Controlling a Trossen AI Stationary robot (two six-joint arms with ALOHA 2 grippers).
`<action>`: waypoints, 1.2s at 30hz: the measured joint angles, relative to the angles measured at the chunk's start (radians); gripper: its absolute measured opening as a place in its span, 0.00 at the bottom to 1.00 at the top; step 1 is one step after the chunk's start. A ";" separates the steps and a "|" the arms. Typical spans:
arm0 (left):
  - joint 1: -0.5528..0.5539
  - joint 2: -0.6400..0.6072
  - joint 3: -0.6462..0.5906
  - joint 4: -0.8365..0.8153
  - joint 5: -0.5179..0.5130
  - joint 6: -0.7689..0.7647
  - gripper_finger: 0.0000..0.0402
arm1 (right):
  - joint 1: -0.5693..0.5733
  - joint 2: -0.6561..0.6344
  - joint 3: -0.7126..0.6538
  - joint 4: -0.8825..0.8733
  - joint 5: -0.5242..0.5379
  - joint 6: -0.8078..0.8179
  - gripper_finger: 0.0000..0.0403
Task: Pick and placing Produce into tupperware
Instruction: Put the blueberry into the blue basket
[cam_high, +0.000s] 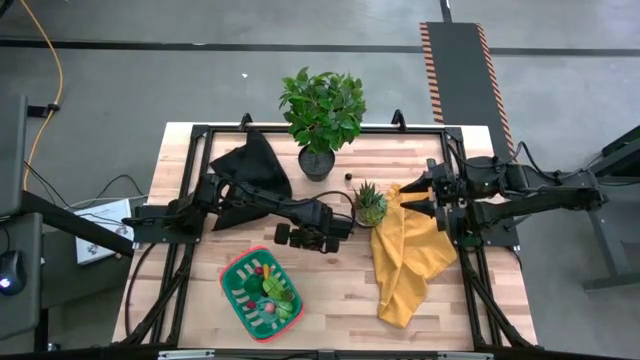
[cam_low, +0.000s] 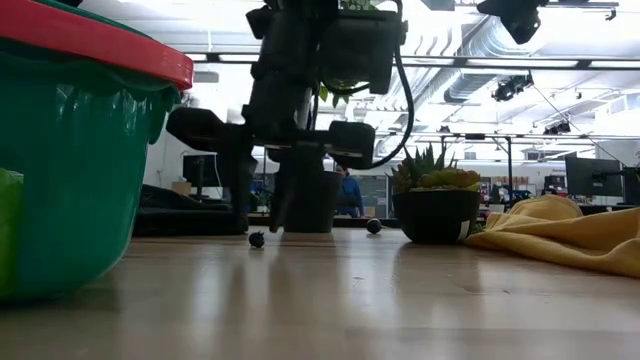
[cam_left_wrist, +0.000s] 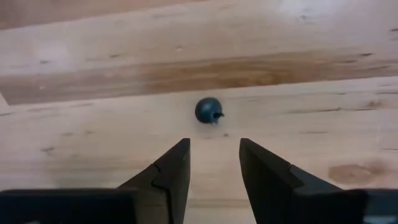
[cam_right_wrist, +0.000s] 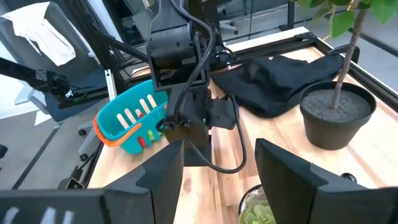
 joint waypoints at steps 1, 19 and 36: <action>0.000 0.000 0.000 0.000 -0.006 0.005 0.31 | -0.001 0.000 0.000 0.000 -0.001 0.000 0.47; 0.000 0.000 0.000 0.000 -0.090 0.014 0.31 | -0.001 0.001 0.000 0.000 -0.002 0.006 0.47; 0.001 0.000 0.000 -0.008 -0.106 0.017 0.31 | -0.001 0.001 0.000 0.000 -0.002 0.008 0.47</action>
